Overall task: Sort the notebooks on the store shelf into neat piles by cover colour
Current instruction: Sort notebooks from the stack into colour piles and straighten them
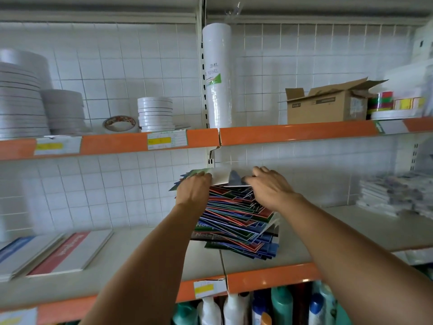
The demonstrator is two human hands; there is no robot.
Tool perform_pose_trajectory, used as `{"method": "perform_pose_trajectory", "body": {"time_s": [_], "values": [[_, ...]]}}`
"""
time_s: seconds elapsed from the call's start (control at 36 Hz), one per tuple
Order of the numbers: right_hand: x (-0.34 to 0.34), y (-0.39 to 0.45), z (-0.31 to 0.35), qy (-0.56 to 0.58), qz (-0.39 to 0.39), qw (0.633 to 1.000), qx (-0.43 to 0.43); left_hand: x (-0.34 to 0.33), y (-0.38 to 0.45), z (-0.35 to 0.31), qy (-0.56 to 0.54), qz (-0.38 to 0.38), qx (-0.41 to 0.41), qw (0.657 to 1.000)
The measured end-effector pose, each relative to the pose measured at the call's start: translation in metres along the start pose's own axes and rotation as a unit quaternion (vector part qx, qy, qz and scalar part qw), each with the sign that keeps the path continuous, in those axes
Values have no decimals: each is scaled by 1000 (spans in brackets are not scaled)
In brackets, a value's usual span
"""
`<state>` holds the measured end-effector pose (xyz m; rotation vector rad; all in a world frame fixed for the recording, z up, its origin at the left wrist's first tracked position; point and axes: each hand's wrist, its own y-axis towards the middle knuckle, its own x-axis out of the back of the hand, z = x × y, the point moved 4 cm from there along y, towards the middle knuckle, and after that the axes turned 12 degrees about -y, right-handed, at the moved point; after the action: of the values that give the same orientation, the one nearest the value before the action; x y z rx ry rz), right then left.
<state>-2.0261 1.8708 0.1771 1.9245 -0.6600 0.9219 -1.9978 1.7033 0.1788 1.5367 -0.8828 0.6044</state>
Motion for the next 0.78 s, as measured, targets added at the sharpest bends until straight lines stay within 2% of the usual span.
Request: {"method": "perform_pose_trajectory", "body": {"time_s": [0.33, 0.5, 0.61, 0.69, 0.78], "values": [[4, -18, 7, 69, 27, 997, -12, 27, -42, 17, -10, -30, 55, 998], [20, -26, 28, 48, -13, 997, 53, 43, -76, 32, -3, -36, 107, 994], [29, -29, 48, 73, -2, 996, 59, 48, -104, 48, 7, -32, 147, 989], [38, -38, 68, 47, -27, 995, 83, 51, -128, 66, -10, -40, 189, 981], [44, -44, 90, 50, -49, 991, 117, 56, -153, 75, 31, -28, 202, 979]]}}
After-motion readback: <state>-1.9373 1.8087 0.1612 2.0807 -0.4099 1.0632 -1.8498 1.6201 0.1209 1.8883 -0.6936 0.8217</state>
